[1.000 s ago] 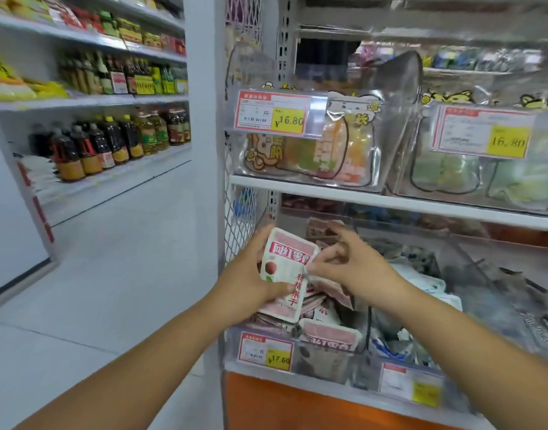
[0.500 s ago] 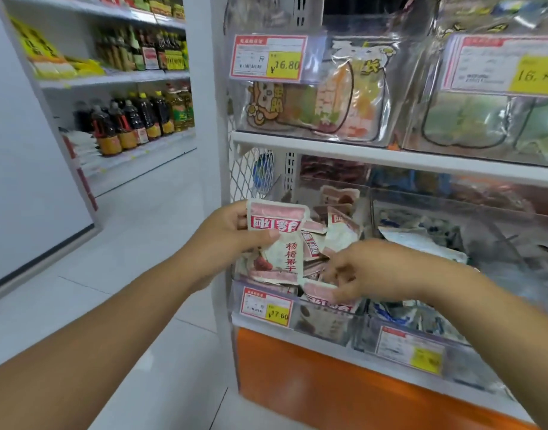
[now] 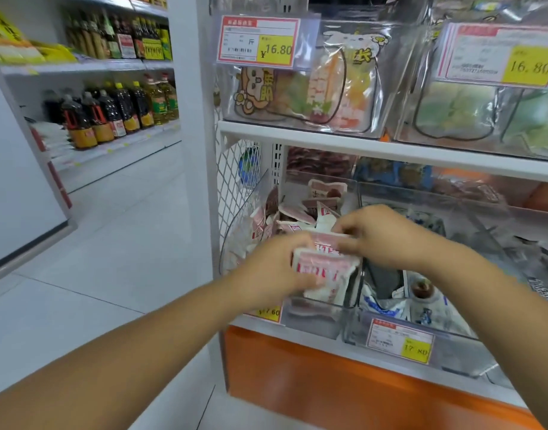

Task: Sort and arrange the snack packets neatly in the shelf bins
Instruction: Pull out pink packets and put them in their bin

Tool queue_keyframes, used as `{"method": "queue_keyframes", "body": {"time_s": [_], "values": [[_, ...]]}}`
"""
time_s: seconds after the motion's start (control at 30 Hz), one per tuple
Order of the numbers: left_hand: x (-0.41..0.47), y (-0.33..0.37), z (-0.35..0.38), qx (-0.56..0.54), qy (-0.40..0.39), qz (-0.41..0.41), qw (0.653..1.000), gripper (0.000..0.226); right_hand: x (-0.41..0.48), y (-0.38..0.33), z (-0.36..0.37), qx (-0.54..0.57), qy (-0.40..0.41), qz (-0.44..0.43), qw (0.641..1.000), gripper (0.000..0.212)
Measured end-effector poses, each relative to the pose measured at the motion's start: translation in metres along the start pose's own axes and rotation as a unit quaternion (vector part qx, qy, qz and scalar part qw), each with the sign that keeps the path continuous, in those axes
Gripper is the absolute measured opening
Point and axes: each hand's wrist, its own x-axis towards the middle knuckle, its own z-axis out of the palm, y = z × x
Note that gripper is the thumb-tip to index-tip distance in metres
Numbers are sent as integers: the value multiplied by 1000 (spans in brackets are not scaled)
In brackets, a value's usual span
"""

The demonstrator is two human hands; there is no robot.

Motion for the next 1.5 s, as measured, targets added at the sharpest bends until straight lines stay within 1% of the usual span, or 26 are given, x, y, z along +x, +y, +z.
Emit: {"method": "queue_keyframes", "body": {"time_s": [0.07, 0.1, 0.17, 0.2, 0.27, 0.3, 0.33, 0.4, 0.5, 0.57, 0.63, 0.7, 0.73, 0.8, 0.83, 0.9, 0.97, 1.0, 1.03, 1.1, 1.2, 1.27, 1.33, 1.4, 1.43, 1.5], "values": [[4, -6, 15, 124, -4, 27, 992, 34, -4, 3, -4, 38, -36, 6, 999, 21], [4, -7, 15, 151, -3, 38, 988, 33, -6, 3, -6, 58, -55, 8, 997, 28], [1, -8, 4, 146, -9, 42, 988, 32, -12, -2, -7, 83, -96, 19, 992, 42], [-3, -8, -6, 141, -15, 39, 989, 35, -15, -6, -8, 72, -116, 21, 990, 46], [-13, -10, -28, 181, -30, 39, 982, 44, -19, -14, -5, -8, -126, -8, 992, 43], [-18, -12, -39, 224, -34, 45, 973, 45, -19, -20, -2, -50, -119, -32, 991, 34], [-22, -15, -49, 273, -37, 52, 960, 46, -20, -27, 2, -74, -111, -56, 990, 29], [-29, -23, -63, 340, -45, 55, 938, 46, -20, -38, 9, -103, -125, -80, 984, 29], [-37, -39, -71, 361, -46, 59, 929, 42, -17, -48, 15, -167, -177, -73, 967, 31], [-39, -46, -72, 352, -31, 74, 933, 39, -14, -50, 14, -180, -214, -64, 958, 29], [-37, -49, -72, 359, -27, 84, 929, 41, -12, -51, 10, -173, -245, -52, 953, 37], [-33, -52, -74, 354, -27, 91, 931, 44, -8, -51, 4, -108, -221, -36, 969, 45], [-31, -53, -74, 348, -25, 93, 933, 45, -4, -52, 2, -55, -179, -32, 982, 42], [-28, -55, -75, 348, -20, 103, 932, 45, 9, -55, 6, 25, -87, -47, 995, 26], [-26, -55, -74, 357, -18, 111, 927, 43, 17, -59, 10, 36, -73, -59, 995, 18], [-25, -58, -73, 378, -17, 133, 916, 37, 31, -65, 22, 9, -110, -82, 991, 22], [-25, -60, -73, 409, -13, 161, 898, 29, 42, -67, 36, -48, -177, -66, 981, 33], [-25, -61, -73, 420, -6, 171, 891, 26, 46, -67, 39, -78, -192, -58, 976, 34], [-26, -62, -73, 420, 1, 176, 890, 26, 49, -68, 42, -99, -186, -53, 976, 31], [-28, -65, -72, 412, 3, 183, 893, 27, 53, -73, 44, -141, -134, -52, 979, 20], [-30, -72, -70, 392, 8, 184, 901, 25, 57, -80, 51, -190, -79, -60, 977, 21], [-31, -74, -69, 377, 29, 179, 908, 24, 56, -70, 54, -139, -52, -51, 988, 18], [-33, -75, -67, 351, 48, 173, 919, 21, 50, -54, 48, 2, -39, -16, 999, 18], [-36, -76, -63, 328, 63, 162, 928, 23, 39, -43, 42, 150, -9, 12, 989, 22], [-37, -76, -62, 316, 68, 153, 934, 24, 35, -40, 41, 192, 4, 18, 981, 19], [-38, -73, -61, 294, 69, 124, 945, 21, 31, -38, 42, 217, 17, 24, 976, 13]]}}
